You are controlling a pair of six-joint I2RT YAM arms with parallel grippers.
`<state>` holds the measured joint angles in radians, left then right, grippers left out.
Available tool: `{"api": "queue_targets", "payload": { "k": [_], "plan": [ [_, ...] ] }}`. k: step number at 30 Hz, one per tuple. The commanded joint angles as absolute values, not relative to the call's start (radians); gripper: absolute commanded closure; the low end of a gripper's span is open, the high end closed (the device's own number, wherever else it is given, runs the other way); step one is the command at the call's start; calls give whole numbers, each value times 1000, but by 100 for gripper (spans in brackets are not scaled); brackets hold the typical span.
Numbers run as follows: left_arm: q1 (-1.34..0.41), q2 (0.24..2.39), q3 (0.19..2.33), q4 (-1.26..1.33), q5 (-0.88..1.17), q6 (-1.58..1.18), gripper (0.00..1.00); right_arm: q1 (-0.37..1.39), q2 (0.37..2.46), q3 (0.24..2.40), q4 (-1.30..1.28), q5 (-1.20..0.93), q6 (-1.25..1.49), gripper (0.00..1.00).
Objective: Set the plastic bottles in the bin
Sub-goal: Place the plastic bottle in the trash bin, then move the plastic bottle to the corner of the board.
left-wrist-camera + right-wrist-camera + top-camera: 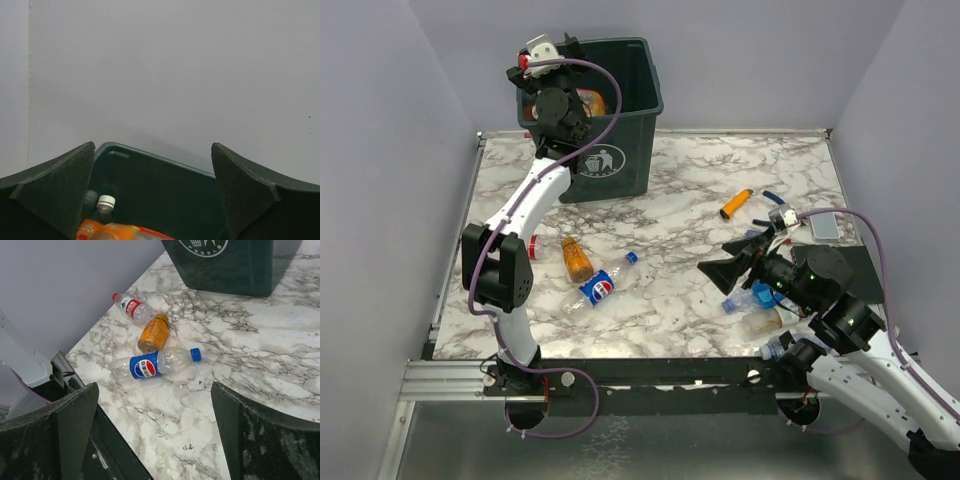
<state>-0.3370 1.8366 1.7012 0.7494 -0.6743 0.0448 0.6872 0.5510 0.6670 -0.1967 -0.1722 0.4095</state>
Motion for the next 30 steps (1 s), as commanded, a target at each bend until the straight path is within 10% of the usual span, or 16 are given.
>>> {"api": "queue_targets", "payload": {
  "k": [1,17,30],
  "plan": [
    [-349,1799,1741,704,-691,-21,1,692,556,677,-225,-138,379,3],
    [-783,1474,1671,337,-612,131,1,691,626,720,-205,75,424,2],
    [-867,1034,953,-90,-667,-237,1,690,902,706,-132,-63,588,1]
  ]
}}
